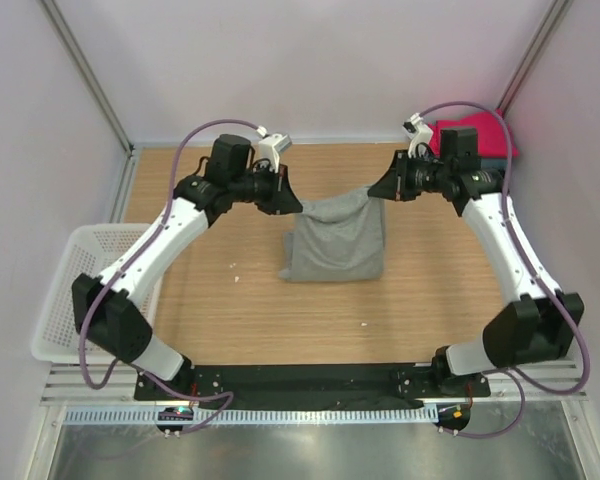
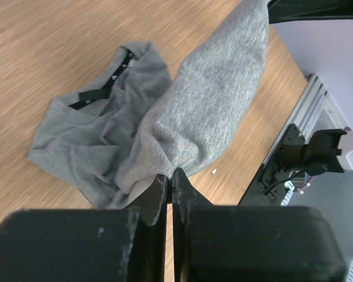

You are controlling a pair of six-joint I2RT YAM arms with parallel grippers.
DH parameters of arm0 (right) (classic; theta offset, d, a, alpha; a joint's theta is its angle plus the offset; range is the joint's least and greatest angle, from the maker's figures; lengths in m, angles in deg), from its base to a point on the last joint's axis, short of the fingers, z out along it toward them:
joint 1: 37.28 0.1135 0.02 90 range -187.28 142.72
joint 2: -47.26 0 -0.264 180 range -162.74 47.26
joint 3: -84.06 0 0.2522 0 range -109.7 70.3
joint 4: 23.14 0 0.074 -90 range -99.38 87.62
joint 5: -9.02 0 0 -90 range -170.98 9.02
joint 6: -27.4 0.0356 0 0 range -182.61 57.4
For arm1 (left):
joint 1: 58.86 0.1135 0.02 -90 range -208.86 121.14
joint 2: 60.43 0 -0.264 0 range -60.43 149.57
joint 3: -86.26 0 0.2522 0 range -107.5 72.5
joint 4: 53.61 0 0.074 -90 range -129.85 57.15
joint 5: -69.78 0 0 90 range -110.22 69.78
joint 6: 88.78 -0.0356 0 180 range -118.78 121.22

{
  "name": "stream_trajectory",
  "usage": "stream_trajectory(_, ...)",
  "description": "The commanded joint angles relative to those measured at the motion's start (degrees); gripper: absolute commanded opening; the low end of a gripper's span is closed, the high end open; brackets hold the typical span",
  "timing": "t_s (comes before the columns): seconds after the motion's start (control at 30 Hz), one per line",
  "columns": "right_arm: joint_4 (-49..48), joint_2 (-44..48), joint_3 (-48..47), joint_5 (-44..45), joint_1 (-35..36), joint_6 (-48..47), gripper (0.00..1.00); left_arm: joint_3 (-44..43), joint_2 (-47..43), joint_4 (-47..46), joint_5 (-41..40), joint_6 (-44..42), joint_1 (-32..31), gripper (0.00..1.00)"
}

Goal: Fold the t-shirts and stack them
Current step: Fold the tshirt

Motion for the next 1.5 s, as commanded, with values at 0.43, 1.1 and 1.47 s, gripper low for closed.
stream_trajectory(0.43,-8.72,-28.72,-13.19,2.69,0.79,-1.73,0.14,-26.26,33.69,2.73,-3.3,-2.37,6.72,0.36)
stream_trajectory(1.1,9.21,-34.08,0.16,-8.98,-10.63,-8.06,0.63,-9.59,25.44,2.12,13.39,4.75,7.33,1.0)
stream_trajectory(1.47,4.55,-42.88,1.83,-22.97,-12.3,-5.24,0.65,-7.21,28.43,-2.54,18.84,9.23,5.67,0.99)
